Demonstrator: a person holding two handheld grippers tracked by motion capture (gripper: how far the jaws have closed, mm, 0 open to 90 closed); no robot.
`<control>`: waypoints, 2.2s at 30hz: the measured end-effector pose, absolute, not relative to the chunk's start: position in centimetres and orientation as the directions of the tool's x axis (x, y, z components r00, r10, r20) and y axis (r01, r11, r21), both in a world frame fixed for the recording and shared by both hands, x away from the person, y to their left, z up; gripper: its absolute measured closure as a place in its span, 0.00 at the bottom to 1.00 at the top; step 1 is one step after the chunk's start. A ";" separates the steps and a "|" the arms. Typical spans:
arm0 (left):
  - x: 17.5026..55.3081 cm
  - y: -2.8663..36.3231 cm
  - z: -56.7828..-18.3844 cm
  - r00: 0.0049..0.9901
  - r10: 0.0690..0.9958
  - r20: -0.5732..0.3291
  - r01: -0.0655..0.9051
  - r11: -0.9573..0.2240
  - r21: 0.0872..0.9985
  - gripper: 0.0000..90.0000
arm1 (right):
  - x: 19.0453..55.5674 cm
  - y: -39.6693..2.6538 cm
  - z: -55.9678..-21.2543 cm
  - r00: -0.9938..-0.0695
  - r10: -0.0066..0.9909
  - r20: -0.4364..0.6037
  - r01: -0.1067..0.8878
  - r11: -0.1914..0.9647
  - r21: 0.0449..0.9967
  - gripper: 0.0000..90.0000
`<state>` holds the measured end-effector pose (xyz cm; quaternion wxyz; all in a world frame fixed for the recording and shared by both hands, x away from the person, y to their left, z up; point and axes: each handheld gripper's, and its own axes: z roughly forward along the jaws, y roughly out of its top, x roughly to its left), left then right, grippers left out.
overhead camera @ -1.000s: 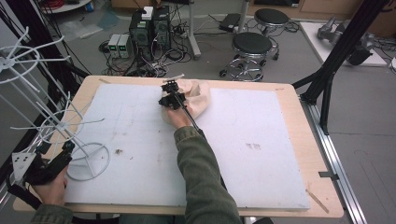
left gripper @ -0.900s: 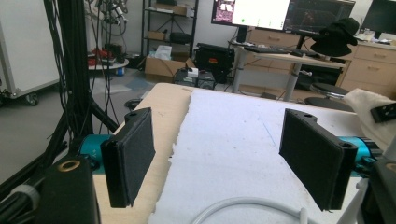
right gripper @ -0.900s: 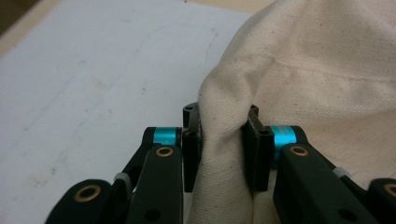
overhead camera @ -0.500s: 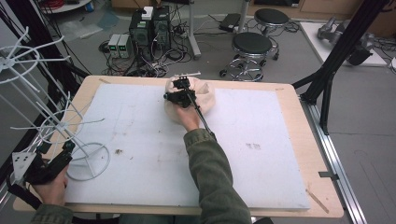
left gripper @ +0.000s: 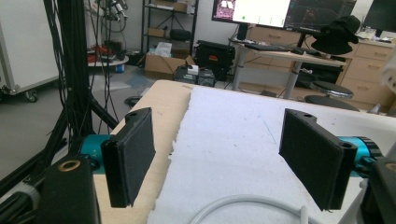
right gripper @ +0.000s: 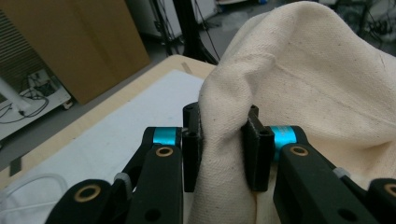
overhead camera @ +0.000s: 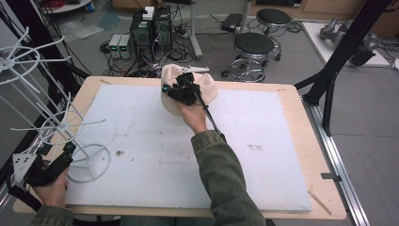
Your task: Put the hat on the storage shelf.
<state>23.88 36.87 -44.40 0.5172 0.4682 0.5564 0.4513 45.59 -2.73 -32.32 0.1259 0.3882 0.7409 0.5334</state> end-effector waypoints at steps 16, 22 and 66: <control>23.8 36.8 -44.4 -0.018 0.988 -0.153 0.059 0.154 0.986 0.30 | 41.3 -2.8 -28.0 -0.840 0.525 0.133 0.177 0.034 0.984 0.81; 23.8 36.8 -44.4 -0.014 0.988 -0.152 0.061 0.152 0.986 0.30 | 39.6 -3.1 -26.6 -0.870 0.485 0.090 0.104 0.001 0.995 0.81; 23.7 36.8 -44.4 -0.013 0.984 -0.177 0.065 0.178 0.982 0.30 | 33.2 -1.7 -17.0 -0.982 0.145 -0.119 -0.153 -0.255 0.955 0.81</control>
